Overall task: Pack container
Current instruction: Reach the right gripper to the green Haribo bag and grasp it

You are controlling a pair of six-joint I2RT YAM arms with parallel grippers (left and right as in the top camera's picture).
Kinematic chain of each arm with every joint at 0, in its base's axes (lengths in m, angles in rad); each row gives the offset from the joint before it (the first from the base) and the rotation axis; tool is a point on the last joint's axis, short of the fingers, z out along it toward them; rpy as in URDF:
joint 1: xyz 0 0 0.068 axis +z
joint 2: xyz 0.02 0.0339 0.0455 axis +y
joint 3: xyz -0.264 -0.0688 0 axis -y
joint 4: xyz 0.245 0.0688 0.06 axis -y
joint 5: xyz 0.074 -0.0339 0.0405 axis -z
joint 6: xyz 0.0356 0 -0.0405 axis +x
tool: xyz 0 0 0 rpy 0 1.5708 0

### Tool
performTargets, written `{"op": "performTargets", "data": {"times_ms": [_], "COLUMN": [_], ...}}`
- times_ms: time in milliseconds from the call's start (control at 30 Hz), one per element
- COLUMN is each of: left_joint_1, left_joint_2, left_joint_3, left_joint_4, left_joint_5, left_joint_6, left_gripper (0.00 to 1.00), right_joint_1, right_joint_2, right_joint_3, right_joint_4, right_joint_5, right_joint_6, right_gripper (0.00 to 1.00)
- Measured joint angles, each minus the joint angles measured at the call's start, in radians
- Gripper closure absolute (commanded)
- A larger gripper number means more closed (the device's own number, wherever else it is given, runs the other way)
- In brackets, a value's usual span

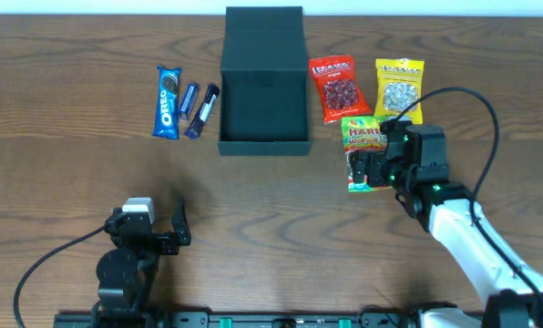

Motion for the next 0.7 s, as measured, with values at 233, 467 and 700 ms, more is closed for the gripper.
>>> {"op": "performTargets", "data": {"times_ms": [233,467,700], "left_joint_1": [0.000,0.000,0.000], "left_joint_2": [0.000,0.000,0.000], "left_joint_3": [0.000,0.000,0.000], "left_joint_4": [0.000,0.000,0.000], "left_joint_5": [0.000,0.000,0.000], "left_joint_6": [0.000,0.000,0.000], "left_gripper": [0.05,0.05,0.05], "right_joint_1": [0.000,0.001,0.001], "right_joint_2": [0.123,0.227,0.285], "right_joint_3": [0.000,0.004,0.037], "right_joint_4": [0.065,0.117,0.168], "right_joint_5": [0.076,0.168,0.214], "right_joint_6": [-0.010,-0.010,0.008], "right_gripper": [0.17,0.22,0.78]}}
